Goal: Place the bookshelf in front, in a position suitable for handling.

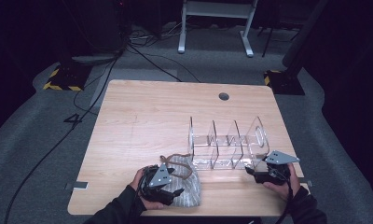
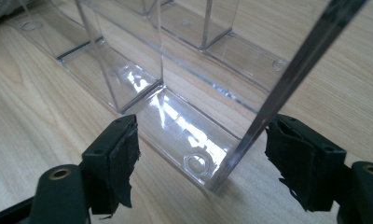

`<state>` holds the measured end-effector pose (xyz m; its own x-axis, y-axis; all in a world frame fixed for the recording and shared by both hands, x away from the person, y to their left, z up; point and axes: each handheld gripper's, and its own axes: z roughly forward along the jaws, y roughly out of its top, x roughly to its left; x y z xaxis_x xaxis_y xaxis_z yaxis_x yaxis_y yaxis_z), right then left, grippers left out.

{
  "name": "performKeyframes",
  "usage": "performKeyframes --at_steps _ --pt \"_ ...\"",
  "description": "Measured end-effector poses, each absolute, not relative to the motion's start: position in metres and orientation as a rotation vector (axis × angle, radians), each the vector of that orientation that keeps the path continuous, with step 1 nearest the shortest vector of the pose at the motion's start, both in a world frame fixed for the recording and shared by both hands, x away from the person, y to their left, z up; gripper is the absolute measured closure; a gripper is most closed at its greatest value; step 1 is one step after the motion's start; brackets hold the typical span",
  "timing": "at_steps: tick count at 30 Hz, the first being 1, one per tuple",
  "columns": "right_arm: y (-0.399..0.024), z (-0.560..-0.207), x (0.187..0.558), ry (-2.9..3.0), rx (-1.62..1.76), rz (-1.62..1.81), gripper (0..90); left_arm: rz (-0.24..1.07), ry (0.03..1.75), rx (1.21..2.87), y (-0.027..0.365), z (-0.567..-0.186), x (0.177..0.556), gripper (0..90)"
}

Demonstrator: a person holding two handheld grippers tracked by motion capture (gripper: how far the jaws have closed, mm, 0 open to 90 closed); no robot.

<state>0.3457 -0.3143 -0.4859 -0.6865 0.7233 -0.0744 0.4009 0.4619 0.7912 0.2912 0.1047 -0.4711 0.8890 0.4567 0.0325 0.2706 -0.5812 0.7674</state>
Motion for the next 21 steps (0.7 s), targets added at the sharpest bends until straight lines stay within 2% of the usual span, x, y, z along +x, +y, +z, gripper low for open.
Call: performKeyframes --at_steps 11,21 --pt "-0.31 -0.485 0.346 2.304 0.961 1.092 29.2 0.29 0.547 2.305 0.099 -0.492 0.31 26.3" --pt "-0.294 -0.481 0.336 2.334 0.913 1.128 28.9 0.323 0.597 2.318 0.113 -0.494 0.317 25.3"
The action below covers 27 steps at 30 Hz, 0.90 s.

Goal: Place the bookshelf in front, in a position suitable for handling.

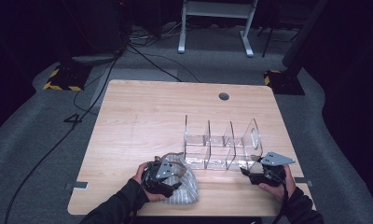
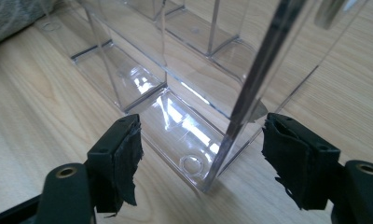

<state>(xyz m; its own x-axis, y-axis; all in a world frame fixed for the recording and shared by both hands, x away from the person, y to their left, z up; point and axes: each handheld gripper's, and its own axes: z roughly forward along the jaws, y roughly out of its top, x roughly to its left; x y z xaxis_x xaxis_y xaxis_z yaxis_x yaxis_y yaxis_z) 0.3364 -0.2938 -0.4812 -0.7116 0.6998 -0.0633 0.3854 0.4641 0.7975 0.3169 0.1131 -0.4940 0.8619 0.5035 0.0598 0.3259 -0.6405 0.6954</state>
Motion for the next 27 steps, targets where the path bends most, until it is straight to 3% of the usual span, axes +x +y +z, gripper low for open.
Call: performKeyframes --at_steps 17,27 --pt "-0.249 -0.481 0.328 2.429 0.748 1.14 29.7 0.333 0.691 2.282 0.142 -0.495 0.345 24.5" --pt "-0.25 -0.46 0.328 2.38 0.693 1.246 30.2 0.336 0.639 2.211 0.144 -0.464 0.314 18.8"
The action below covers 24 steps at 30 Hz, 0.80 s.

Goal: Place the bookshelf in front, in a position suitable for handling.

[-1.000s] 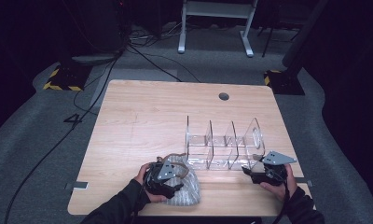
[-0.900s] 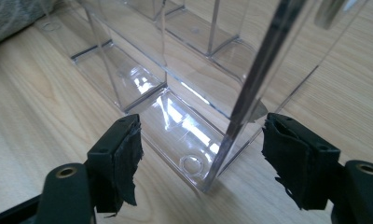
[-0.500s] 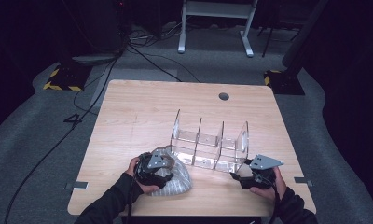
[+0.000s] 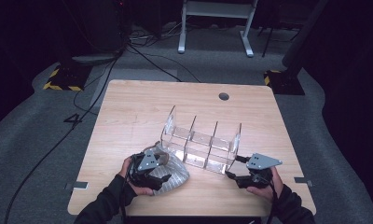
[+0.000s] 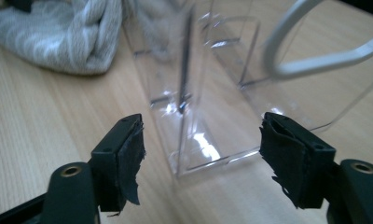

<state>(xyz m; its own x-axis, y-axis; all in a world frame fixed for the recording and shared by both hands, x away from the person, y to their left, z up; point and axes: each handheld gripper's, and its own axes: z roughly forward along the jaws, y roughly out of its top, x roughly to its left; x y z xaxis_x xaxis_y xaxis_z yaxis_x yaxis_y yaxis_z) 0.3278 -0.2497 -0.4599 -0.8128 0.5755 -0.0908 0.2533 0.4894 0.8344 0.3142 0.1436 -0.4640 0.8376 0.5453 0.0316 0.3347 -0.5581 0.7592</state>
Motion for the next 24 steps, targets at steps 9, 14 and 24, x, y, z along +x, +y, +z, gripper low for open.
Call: performKeyframes --at_steps 9,14,24 --pt "-0.249 -0.431 0.336 2.326 0.643 1.317 27.4 0.304 0.622 2.319 0.12 -0.481 0.305 16.0" --pt "-0.245 -0.429 0.342 2.316 0.638 1.353 29.3 0.319 0.666 2.327 0.121 -0.493 0.315 16.4" --pt "-0.235 -0.43 0.346 2.395 0.609 1.365 36.8 0.31 0.655 2.326 0.122 -0.499 0.321 15.5"
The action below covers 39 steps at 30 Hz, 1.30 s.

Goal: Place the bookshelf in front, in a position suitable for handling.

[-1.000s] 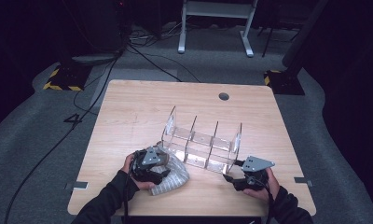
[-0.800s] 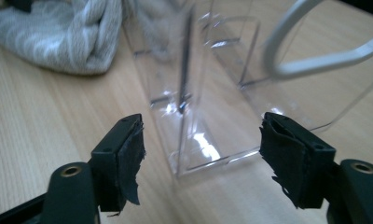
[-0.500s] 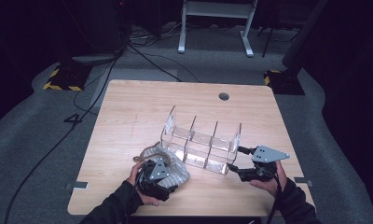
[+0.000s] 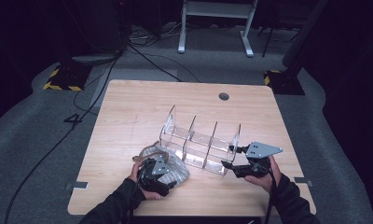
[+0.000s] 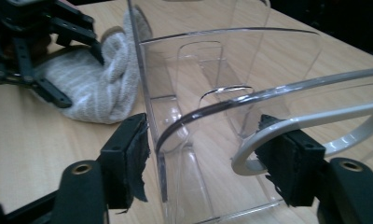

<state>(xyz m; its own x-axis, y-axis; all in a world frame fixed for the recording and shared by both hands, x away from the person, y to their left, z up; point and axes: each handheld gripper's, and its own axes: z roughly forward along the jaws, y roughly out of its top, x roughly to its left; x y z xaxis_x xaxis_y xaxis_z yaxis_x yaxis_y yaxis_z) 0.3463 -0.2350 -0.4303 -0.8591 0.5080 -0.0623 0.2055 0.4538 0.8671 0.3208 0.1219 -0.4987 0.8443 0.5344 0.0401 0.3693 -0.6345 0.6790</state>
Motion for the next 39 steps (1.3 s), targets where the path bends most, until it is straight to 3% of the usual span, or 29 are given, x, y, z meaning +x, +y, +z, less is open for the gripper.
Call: performKeyframes --at_steps 4,13,16,19,23,26,36,39 --pt "-0.234 -0.43 0.345 2.411 0.593 1.376 38.8 0.306 0.64 2.342 0.122 -0.496 0.321 22.0" --pt "-0.231 -0.431 0.334 2.422 0.578 1.398 42.4 0.328 0.607 2.352 0.128 -0.491 0.319 54.0" --pt "-0.231 -0.431 0.331 2.423 0.57 1.414 43.3 0.323 0.603 2.358 0.131 -0.49 0.317 57.4" --pt "-0.231 -0.432 0.327 2.419 0.57 1.412 43.5 0.305 0.632 2.324 0.135 -0.491 0.317 52.0" --pt "-0.232 -0.432 0.322 2.396 0.584 1.409 43.7 0.354 0.689 2.277 0.139 -0.489 0.315 29.0" --pt "-0.237 -0.431 0.319 2.375 0.606 1.437 43.1 0.346 0.712 2.27 0.14 -0.49 0.317 24.3" --pt "-0.234 -0.433 0.312 2.329 0.61 1.4 45.3 0.34 0.737 2.294 0.127 -0.499 0.324 21.4" --pt "-0.232 -0.433 0.312 2.323 0.608 1.384 45.4 0.339 0.729 2.296 0.127 -0.497 0.326 30.8"
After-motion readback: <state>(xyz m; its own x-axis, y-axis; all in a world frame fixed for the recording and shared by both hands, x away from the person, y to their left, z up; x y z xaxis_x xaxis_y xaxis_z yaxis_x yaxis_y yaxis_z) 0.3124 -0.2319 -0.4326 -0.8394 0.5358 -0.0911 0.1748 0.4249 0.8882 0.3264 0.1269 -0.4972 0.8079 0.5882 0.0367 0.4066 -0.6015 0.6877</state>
